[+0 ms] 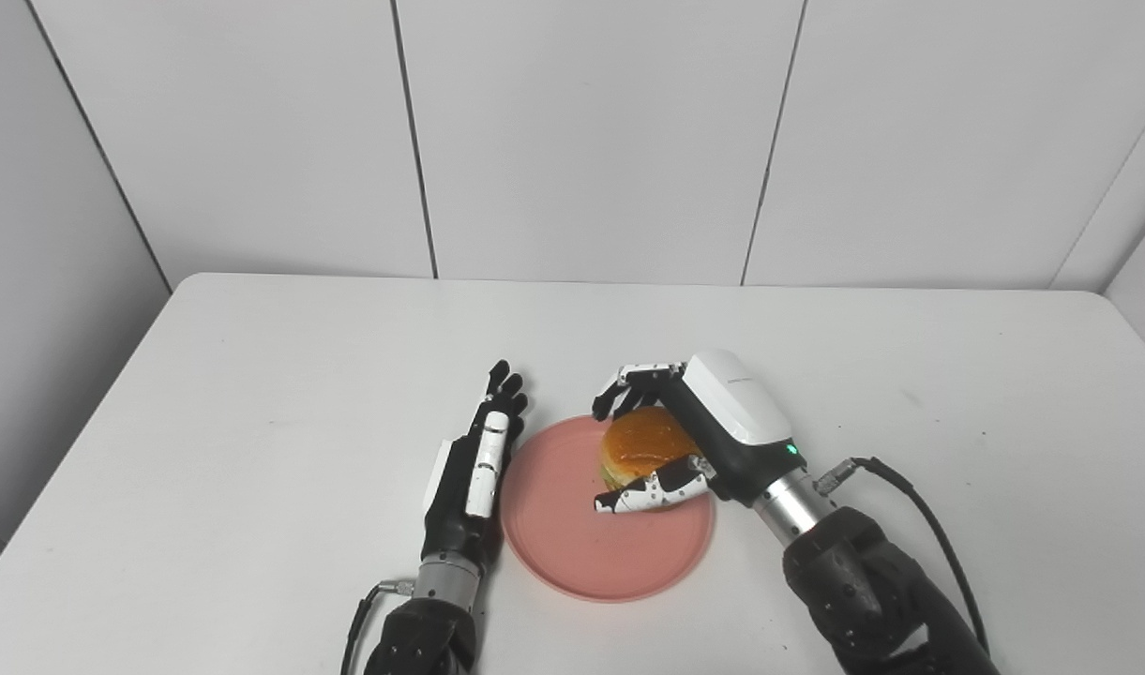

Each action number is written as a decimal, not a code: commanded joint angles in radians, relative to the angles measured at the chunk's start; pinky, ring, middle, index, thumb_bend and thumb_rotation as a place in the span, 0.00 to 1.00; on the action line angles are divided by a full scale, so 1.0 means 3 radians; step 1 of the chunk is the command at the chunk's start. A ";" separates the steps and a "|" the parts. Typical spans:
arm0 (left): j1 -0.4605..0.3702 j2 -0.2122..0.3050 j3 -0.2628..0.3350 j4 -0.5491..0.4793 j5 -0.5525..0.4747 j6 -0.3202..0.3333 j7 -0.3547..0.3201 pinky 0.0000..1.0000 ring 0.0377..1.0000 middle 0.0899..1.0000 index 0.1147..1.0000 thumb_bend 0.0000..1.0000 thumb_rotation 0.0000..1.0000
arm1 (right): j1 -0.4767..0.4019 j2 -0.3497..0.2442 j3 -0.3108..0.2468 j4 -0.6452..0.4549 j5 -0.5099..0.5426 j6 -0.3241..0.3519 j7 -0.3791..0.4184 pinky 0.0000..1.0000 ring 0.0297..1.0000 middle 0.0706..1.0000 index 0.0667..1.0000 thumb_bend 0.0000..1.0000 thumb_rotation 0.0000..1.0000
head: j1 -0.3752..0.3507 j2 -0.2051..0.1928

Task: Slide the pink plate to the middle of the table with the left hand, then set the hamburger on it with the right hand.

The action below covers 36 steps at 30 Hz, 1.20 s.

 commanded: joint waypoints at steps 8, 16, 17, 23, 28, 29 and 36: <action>0.0214 -0.0009 -0.0028 0.0168 0.0019 -0.0038 0.0002 0.98 0.98 0.98 0.97 0.54 1.00 | -0.0204 0.0088 0.0081 0.0190 -0.0129 -0.0292 -0.0107 0.26 0.29 0.35 0.48 0.51 0.00 | 0.0017 0.0003; 0.0202 -0.0008 -0.0018 0.0197 -0.0014 -0.0049 -0.0019 1.00 0.98 0.99 0.97 0.56 1.00 | -0.0210 0.0128 0.0136 0.0274 -0.0191 -0.0241 -0.0049 0.31 0.35 0.36 0.49 0.51 0.00 | 0.0014 0.0005; 0.0204 -0.0009 -0.0020 0.0196 -0.0007 -0.0056 -0.0015 1.00 0.99 0.99 0.97 0.56 1.00 | -0.0207 0.0129 0.0141 0.0288 -0.0197 -0.0240 -0.0053 0.31 0.35 0.37 0.49 0.51 0.00 | 0.0014 0.0005; 0.0212 0.0023 -0.0031 0.0176 -0.0010 -0.0081 -0.0049 1.00 0.99 1.00 0.98 0.55 1.00 | -0.0208 0.0117 0.0191 0.0398 -0.0297 -0.0253 -0.0092 0.33 0.38 0.38 0.50 0.51 0.00 | 0.0014 0.0008; 0.0216 0.0028 -0.0025 0.0142 -0.0026 -0.0039 -0.0064 1.00 1.00 1.00 0.99 0.56 1.00 | -0.0186 0.0101 0.0207 0.0416 -0.0337 -0.0207 -0.0056 0.35 0.39 0.39 0.50 0.51 0.00 | 0.0008 0.0023; 0.0218 0.0028 -0.0024 0.0133 -0.0032 -0.0023 -0.0069 1.00 1.00 1.00 0.99 0.56 1.00 | -0.0180 0.0099 0.0208 0.0412 -0.0337 -0.0198 -0.0046 0.32 0.37 0.38 0.50 0.51 0.00 | 0.0008 0.0023; 0.0208 0.0028 -0.0019 0.0175 -0.0018 -0.0080 -0.0058 1.00 1.00 1.00 0.99 0.56 1.00 | -0.0152 0.0086 0.0217 0.0444 -0.0342 -0.0226 -0.0066 0.28 0.31 0.36 0.48 0.51 0.00 | -0.0004 0.0019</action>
